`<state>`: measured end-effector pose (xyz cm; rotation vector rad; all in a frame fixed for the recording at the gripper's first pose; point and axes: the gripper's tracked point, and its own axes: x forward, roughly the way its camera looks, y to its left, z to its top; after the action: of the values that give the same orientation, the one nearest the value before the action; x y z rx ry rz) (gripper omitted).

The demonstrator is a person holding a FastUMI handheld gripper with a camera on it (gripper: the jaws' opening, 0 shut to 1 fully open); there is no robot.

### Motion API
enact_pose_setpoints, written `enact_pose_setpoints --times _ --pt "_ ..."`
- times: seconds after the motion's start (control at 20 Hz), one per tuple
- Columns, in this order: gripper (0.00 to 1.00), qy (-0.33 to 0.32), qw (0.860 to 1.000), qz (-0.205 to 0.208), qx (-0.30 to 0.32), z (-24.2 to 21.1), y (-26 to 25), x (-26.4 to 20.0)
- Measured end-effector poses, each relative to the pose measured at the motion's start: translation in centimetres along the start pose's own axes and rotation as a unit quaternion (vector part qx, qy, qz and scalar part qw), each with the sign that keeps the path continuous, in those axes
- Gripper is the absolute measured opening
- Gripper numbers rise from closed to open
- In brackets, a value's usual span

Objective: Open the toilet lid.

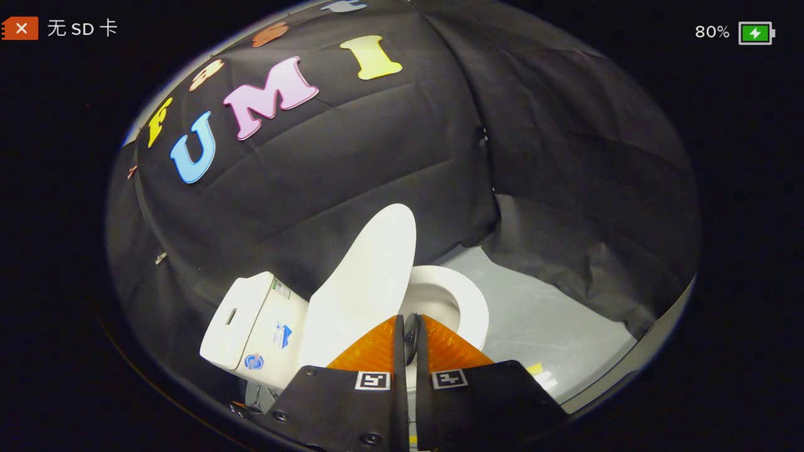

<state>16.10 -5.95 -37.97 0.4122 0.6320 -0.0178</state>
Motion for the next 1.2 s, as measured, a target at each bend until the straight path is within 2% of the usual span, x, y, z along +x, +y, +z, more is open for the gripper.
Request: enact_pose_setpoints --times 0.15,0.4,0.65,1.2 --pt "0.1 -0.016 0.999 -0.002 -0.034 1.3 3.5 -1.4" --pt "0.1 -0.047 0.993 -0.031 -0.102 2.3 7.6 -3.1" --pt "0.1 -0.071 0.988 -0.041 -0.129 2.6 11.0 -4.0" --pt "0.1 -0.126 0.974 -0.035 -0.184 2.4 20.0 -5.8"
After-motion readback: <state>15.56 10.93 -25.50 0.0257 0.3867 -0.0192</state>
